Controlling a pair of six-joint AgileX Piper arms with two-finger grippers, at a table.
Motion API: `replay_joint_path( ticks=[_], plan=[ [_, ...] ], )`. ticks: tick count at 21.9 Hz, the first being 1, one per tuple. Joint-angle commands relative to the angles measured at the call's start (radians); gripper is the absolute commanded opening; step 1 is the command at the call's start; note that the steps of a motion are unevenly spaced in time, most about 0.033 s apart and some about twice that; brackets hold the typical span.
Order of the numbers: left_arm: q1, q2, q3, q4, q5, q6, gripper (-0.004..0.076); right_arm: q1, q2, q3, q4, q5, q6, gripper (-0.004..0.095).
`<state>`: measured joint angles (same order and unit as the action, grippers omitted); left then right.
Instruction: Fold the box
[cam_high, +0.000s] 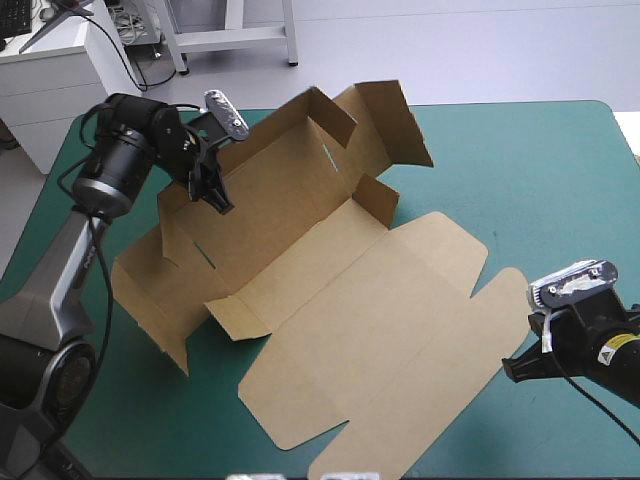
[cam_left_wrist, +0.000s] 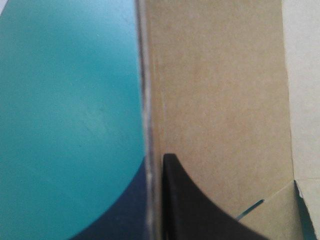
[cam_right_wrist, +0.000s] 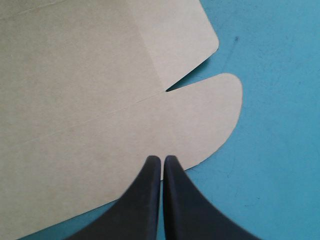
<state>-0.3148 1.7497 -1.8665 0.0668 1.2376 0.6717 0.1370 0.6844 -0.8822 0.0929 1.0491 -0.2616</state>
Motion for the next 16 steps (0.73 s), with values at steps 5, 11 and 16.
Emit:
replay_joint_path(
  ticks=[5,11,16],
  plan=[
    [-0.204,-0.012,-0.016,0.073,-0.191,0.168,-0.0008,-0.005,-0.003,-0.035,0.001,-0.056,0.004,0.0],
    [-0.311,-0.015,0.045,0.11,-0.264,0.25,-0.0009,-0.005,-0.003,-0.035,0.001,-0.054,0.017,0.0],
    [-0.369,-0.041,0.063,0.151,-0.342,0.25,-0.0009,-0.005,-0.003,-0.036,0.0,-0.054,0.022,0.0]
  ],
)
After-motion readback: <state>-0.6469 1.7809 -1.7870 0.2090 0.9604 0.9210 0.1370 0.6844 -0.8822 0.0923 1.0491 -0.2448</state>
